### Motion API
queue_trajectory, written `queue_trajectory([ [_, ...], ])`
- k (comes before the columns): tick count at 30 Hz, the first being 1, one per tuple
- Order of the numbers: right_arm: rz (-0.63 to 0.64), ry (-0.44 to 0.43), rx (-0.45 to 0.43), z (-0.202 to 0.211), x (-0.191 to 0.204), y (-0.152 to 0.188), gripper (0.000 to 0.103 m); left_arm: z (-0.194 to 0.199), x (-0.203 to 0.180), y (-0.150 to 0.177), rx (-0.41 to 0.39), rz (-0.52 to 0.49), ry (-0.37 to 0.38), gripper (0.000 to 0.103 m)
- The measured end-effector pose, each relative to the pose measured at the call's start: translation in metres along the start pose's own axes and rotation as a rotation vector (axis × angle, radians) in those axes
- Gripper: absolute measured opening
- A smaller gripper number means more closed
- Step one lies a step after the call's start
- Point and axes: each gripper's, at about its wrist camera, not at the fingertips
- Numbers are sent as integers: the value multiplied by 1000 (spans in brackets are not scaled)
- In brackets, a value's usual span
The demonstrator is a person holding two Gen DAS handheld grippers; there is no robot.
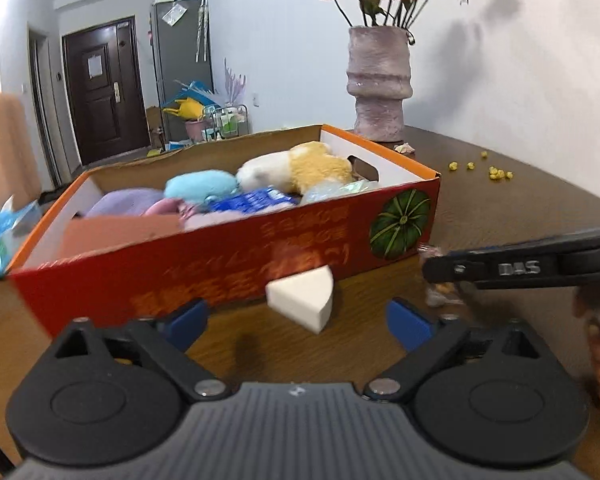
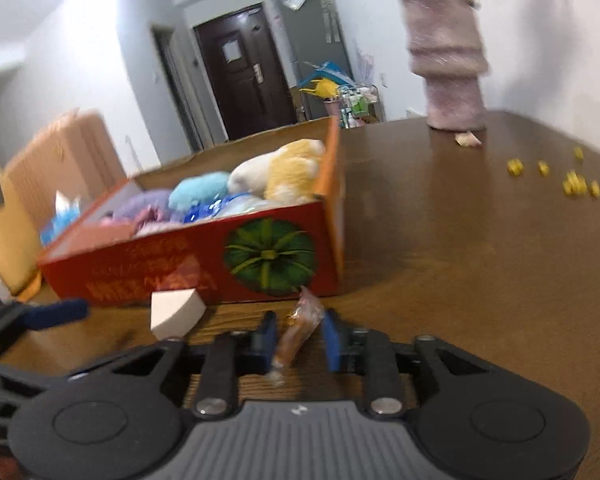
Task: Organize soft objects
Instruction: 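Grasp the clear-wrapped snack with the right tool while the left tool grasps the white sponge wedge, then carry both items into the box and open both tools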
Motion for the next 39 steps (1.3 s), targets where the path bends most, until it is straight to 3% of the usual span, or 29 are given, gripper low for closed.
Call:
queue_trajectory([
  [4, 0, -22, 11, 1, -2, 1, 19, -23, -5, -11, 31, 22, 4, 68],
  [6, -1, -30, 14, 1, -3, 1, 18, -30, -4, -12, 66, 51, -1, 42],
  [7, -9, -37, 16, 1, -5, 1, 18, -32, -4, -12, 81, 53, -15, 36],
  [9, -24, -49, 23, 0, -7, 0, 11, -30, -2, -11, 75, 72, -17, 34],
  [16, -80, -89, 34, -3, -15, -1, 11, -2, -5, -1, 64, 59, -75, 30],
  [26, -122, -129, 38, 1, -21, 3, 11, 134, 4, 50, 0, 148, -62, 30],
  [29, -103, -120, 4, 31, -7, 28, 11, 174, 2, 64, -31, 144, -62, 30],
  [32, -99, -190, -20, 78, 11, 67, 11, 204, 2, 78, -40, 167, -38, 30],
  [36, -66, -247, -12, 128, 31, 111, 11, 225, -3, 89, -52, 184, -17, 30],
  [39, -38, -260, -12, 151, 39, 121, 11, 232, -8, 88, -84, 180, -11, 30],
])
Point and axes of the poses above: each gripper's, at about its wrist camera, not at the fingertips, and z roughly against the way its jaws point, x to its left, y to its underside, and after that the axes turned 12 degrees about -z, right-handed
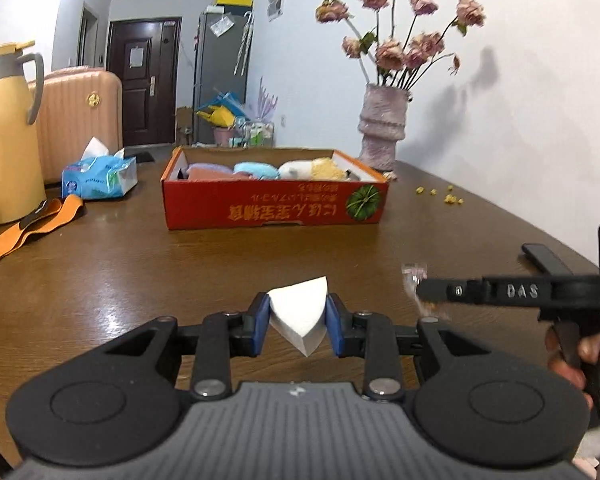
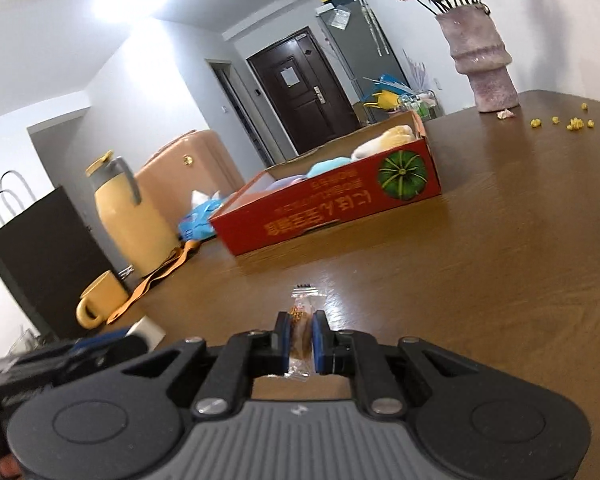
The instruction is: Organize soft objects
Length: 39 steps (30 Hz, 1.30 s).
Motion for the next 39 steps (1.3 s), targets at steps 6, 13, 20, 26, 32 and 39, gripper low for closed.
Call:
queue_trajectory([
  [6, 43, 12, -51, 21, 10, -6, 11, 0, -5, -7, -29, -1, 12, 30],
  [13, 117, 35, -85, 4, 19, -52, 11, -46, 16, -58, -63, -6, 45, 30],
  [20, 242, 90, -63, -62, 33, -146, 11, -154, 46, -143, -38, 12, 120, 31],
  [26, 319, 223, 8, -147, 15, -196, 11, -288, 51, -191, 106, 63, 232, 31],
  [32, 388, 312, 64, -201, -6, -211, 23, -366, 51, -190, 210, 127, 197, 48],
  [39, 339, 266, 13, -197, -6, -228, 38, -360, 70, -187, 178, 107, 174, 77],
])
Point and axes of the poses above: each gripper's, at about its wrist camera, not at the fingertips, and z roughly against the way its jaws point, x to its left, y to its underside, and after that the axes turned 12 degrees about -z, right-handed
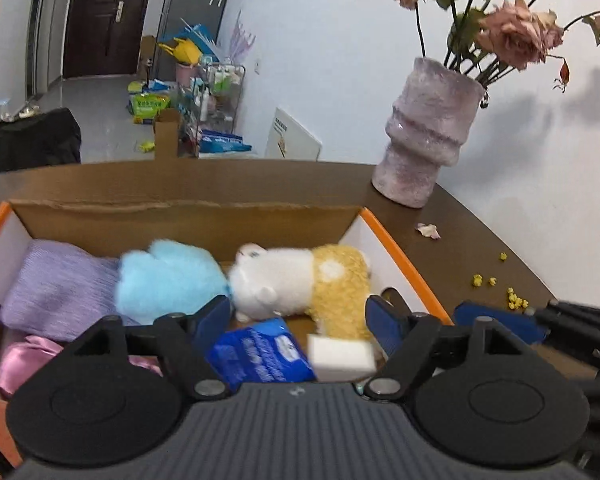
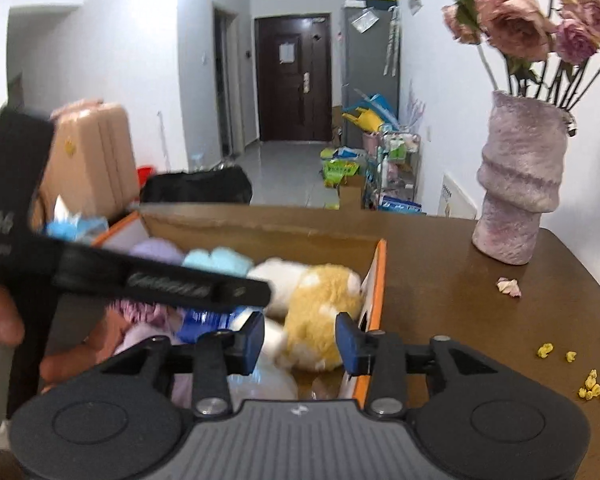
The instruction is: Organize soft objects
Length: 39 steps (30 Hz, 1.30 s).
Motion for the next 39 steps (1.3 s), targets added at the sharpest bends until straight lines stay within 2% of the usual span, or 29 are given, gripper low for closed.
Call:
queue_trajectory([
  [5, -42, -9, -19, 17, 3, -22, 40, 38, 11, -15, -28, -38, -84, 77],
  [10, -39, -12, -50, 48, 17, -39, 50, 100, 24, -22, -79, -59, -152, 79],
  [13, -34, -23, -75, 74, 30, -42, 56, 143, 26, -15, -138, -76, -201, 85],
  [16, -22, -11, -134, 99, 44, -35, 76, 183, 24, 3, -210, -86, -263, 90],
  [17, -18, -7, -168, 107, 48, -29, 90, 195, 22, 12, -238, -89, -296, 95],
  [18, -8, -6, -201, 113, 52, -24, 98, 205, 21, 20, -266, -95, -322, 98],
  [21, 18, 13, -300, 131, 64, -4, 99, 233, 12, 41, -356, -130, -365, 100],
  [26, 1, 21, -372, 154, 76, 19, 100, 265, -4, 63, -433, -160, -386, 102],
  [33, -1, 24, -428, 195, 95, 46, 102, 304, -22, 91, -454, -165, -390, 103],
  [39, -3, 20, -458, 251, 108, 101, 103, 351, -46, 149, -445, -152, -405, 103],
])
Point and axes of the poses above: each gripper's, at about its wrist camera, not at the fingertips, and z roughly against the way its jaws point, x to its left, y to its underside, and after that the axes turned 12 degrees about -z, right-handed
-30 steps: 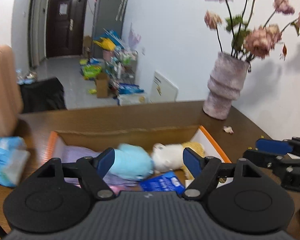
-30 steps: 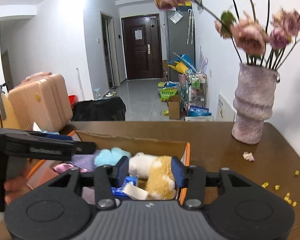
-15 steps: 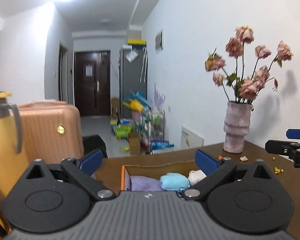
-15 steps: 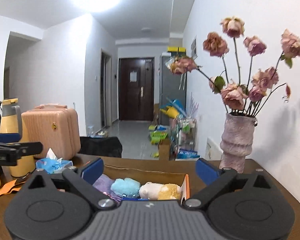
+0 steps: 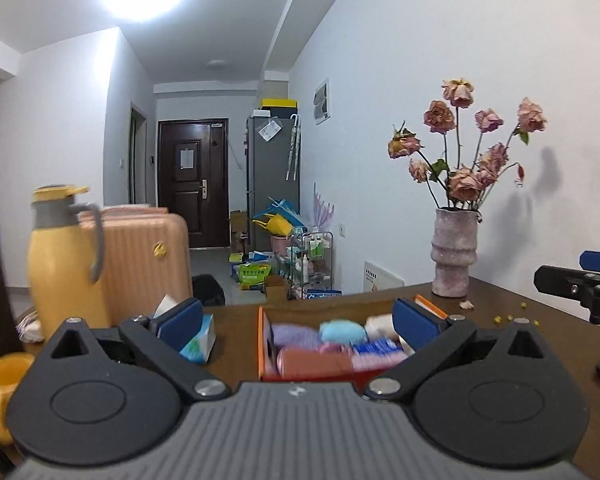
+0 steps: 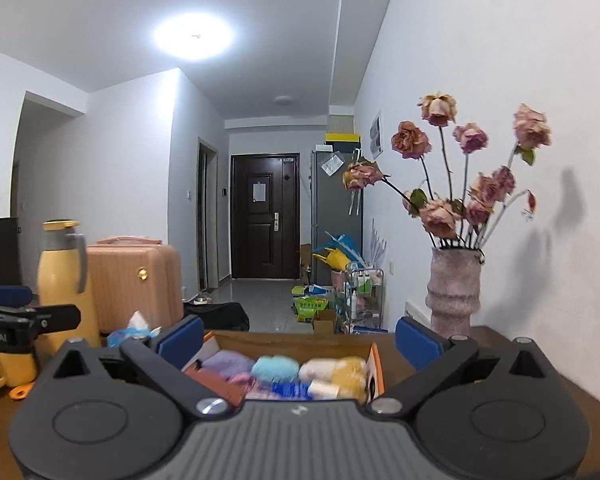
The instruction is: Organize soft objects
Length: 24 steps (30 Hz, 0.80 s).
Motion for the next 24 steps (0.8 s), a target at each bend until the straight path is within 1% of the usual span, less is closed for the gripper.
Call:
queue_trajectory([
  [4, -11, -28, 4, 62, 4, 29, 103, 65, -8, 30, -5, 7, -1, 103],
  [6, 4, -49, 31, 93, 4, 45, 103, 101, -13, 48, -13, 10, -17, 103],
  [7, 11, -57, 47, 105, 4, 51, 103, 117, -17, 57, -29, -3, -18, 103],
  [8, 2, -64, 48, 121, 3, 58, 103, 133, -20, 66, -34, -22, -37, 103],
  [10, -42, -63, 54, 150, 1, 76, 103, 161, -27, 85, -28, -25, -77, 103],
  [12, -74, -45, 76, 171, 0, 94, 103, 183, -32, 102, 3, 1, -77, 103],
  [14, -107, -12, 111, 189, 2, 111, 103, 194, -37, 112, 58, 3, -43, 103],
  [15, -115, -16, 129, 193, 4, 117, 103, 197, -39, 115, 75, -24, -9, 103],
  [16, -104, -38, 158, 195, 5, 122, 103, 199, -41, 116, 83, -46, 2, 103],
  [18, -49, -64, 194, 195, 13, 126, 103, 200, -40, 115, 77, -52, -21, 103],
  [21, -19, -22, 160, 198, 21, 129, 103, 197, -36, 111, 73, -8, -35, 103],
  [24, -15, -66, 183, 198, 25, 131, 103, 198, -35, 111, 77, -6, -46, 103],
])
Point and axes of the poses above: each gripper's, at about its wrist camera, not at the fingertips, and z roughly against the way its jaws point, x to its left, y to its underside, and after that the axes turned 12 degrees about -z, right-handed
